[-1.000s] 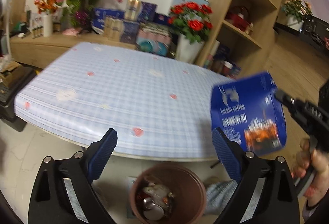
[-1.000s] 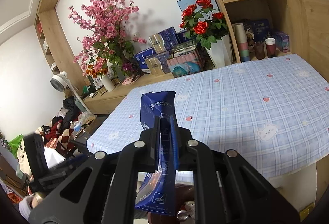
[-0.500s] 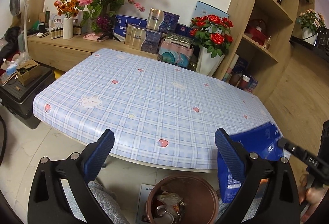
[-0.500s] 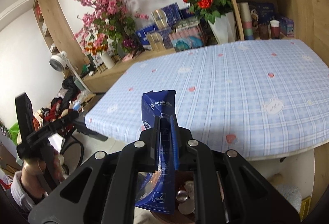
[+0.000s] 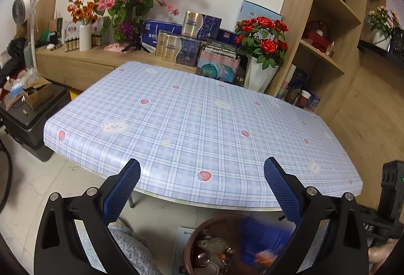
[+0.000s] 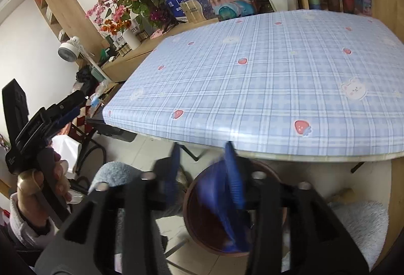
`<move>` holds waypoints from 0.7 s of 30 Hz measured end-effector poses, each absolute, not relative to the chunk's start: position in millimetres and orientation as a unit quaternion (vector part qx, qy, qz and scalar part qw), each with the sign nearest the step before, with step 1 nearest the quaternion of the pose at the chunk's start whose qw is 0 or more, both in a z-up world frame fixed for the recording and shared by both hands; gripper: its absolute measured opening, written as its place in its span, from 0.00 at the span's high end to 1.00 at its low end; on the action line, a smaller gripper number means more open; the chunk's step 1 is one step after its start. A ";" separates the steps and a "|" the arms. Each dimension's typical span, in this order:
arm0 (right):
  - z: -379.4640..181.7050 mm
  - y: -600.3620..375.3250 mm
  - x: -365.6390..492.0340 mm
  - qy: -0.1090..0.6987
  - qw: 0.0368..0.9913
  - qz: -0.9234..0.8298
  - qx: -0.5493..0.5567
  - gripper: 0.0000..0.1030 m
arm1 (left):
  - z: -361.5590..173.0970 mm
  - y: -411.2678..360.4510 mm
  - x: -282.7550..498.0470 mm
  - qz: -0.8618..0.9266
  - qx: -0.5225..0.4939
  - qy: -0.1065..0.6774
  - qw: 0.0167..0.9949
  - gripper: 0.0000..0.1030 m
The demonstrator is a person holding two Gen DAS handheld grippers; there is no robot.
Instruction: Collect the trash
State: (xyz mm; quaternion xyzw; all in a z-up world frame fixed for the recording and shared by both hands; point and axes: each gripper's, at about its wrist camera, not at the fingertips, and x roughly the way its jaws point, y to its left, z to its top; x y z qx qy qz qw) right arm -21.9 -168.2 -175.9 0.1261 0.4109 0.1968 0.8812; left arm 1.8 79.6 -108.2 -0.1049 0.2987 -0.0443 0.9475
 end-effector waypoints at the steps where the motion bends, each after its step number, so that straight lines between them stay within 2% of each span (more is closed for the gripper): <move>1: -174.0 -168.7 -20.9 0.408 0.884 0.191 0.121 0.50 | -108.3 78.4 1.2 -0.046 -0.102 0.298 0.948 0.07; 2: -171.5 -170.5 -19.5 0.404 0.888 0.186 0.120 0.45 | -108.4 77.0 0.8 -0.048 -0.099 0.297 0.948 0.07; 4: -164.0 -176.6 -16.8 0.391 0.898 0.167 0.118 0.21 | -107.6 73.8 1.1 -0.051 -0.089 0.299 0.949 0.07; 6: -153.7 -179.8 -15.1 0.374 0.908 0.155 0.107 0.10 | -106.0 68.5 1.8 -0.055 -0.077 0.301 0.949 0.07; 9: -138.5 -181.7 -10.8 0.357 0.922 0.130 0.078 0.06 | -100.8 60.6 1.1 -0.067 -0.062 0.293 0.952 0.07; 21: -82.5 -188.9 -7.2 0.284 0.956 0.069 0.018 0.06 | -57.3 29.0 1.8 -0.092 0.001 0.255 0.963 0.06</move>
